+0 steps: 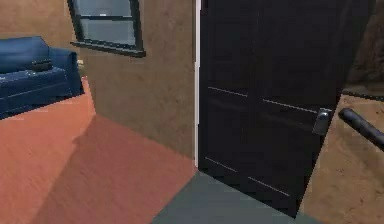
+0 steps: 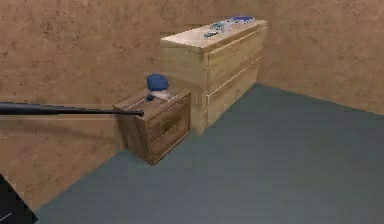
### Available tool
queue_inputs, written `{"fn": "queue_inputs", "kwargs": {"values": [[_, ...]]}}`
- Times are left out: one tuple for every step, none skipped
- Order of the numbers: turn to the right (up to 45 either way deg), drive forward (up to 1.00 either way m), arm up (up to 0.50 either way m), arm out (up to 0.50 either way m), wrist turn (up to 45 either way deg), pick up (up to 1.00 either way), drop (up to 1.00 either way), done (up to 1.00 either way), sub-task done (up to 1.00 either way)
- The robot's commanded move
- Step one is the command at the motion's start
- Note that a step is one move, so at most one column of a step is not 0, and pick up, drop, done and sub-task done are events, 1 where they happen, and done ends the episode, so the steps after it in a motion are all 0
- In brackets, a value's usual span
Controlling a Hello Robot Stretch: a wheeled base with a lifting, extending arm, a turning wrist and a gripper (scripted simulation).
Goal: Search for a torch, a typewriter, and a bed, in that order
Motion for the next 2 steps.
{"fn": "queue_inputs", "kwargs": {"values": [[33.0,0.0,0.0,0.0,0.0,0.0,0.0,0.0,0.0],[0.0,0.15,0.0,0.0,0.0,0.0,0.0,0.0,0.0]]}}
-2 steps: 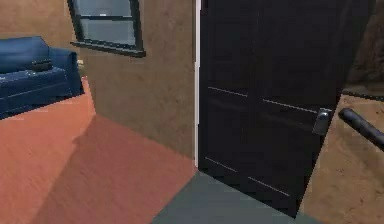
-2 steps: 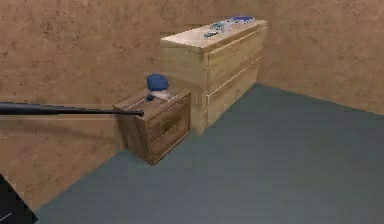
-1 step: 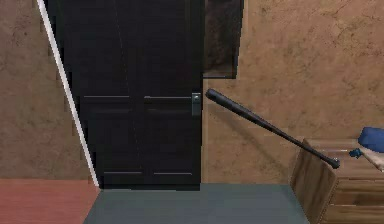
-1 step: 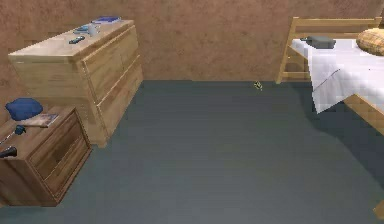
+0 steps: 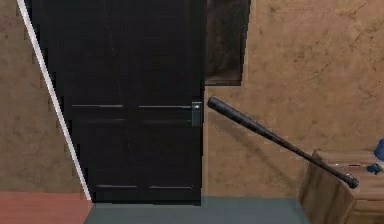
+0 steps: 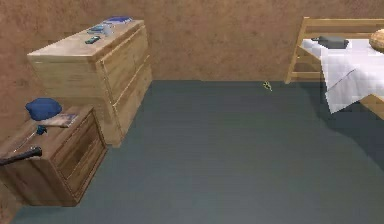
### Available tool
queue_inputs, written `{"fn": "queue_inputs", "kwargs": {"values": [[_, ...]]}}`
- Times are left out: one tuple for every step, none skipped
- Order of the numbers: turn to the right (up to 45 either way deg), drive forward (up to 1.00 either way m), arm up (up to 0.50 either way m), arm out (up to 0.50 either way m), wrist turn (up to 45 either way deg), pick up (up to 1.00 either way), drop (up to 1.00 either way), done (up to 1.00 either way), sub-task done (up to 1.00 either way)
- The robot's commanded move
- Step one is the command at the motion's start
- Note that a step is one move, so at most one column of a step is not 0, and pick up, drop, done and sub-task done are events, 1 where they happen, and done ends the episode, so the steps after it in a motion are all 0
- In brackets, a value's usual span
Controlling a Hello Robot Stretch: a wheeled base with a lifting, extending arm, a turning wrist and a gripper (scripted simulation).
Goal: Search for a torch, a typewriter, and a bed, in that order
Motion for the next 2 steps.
{"fn": "queue_inputs", "kwargs": {"values": [[-45.0,0.0,0.0,0.0,0.0,0.0,0.0,0.0,0.0],[-30.0,0.0,0.0,0.0,0.0,0.0,0.0,0.0,0.0]]}}
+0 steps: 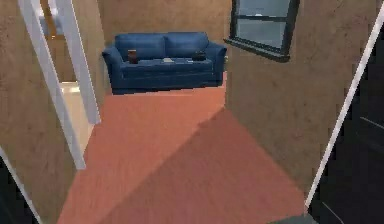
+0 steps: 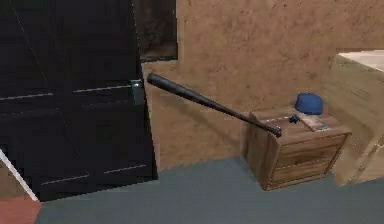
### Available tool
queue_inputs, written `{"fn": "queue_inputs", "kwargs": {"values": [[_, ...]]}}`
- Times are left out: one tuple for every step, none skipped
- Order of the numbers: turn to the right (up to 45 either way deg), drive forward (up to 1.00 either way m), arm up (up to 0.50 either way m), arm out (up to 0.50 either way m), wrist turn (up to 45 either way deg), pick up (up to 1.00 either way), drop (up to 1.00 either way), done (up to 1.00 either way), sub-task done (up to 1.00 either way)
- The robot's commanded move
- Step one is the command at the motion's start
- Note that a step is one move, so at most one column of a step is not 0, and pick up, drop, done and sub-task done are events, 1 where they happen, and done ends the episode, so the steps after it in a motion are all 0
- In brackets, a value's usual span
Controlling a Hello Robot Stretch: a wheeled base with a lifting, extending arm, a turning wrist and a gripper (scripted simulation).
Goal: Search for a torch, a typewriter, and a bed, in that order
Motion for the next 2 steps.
{"fn": "queue_inputs", "kwargs": {"values": [[0.0,1.0,0.0,0.0,0.0,0.0,0.0,0.0,0.0],[0.0,1.0,0.0,0.0,0.0,0.0,0.0,0.0,0.0]]}}
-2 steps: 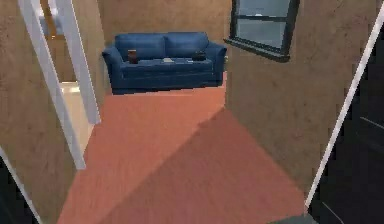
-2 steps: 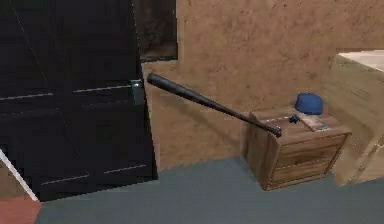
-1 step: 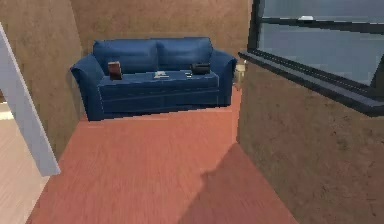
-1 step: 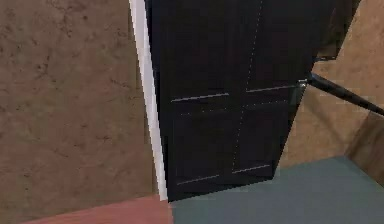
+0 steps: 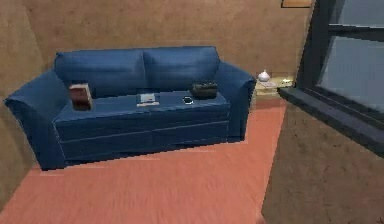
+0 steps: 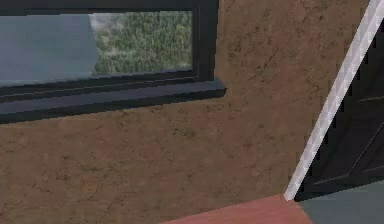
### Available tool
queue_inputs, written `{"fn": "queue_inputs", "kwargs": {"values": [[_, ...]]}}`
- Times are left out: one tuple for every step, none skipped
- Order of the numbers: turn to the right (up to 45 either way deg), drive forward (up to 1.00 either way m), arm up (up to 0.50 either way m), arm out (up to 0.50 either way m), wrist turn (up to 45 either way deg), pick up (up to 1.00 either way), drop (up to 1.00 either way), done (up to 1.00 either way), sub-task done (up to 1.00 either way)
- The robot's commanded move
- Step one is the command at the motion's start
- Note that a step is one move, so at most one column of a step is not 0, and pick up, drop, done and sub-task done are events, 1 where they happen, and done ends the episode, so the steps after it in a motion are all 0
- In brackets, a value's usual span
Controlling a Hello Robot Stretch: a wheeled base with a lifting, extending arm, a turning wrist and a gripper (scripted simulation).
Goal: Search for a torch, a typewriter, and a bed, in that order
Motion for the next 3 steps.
{"fn": "queue_inputs", "kwargs": {"values": [[-3.0,0.0,0.0,0.0,0.0,0.0,0.0,0.0,0.0],[0.0,1.0,0.0,0.0,0.0,0.0,0.0,0.0,0.0],[0.0,0.1,0.0,0.0,0.0,0.0,0.0,0.0,0.0]]}}
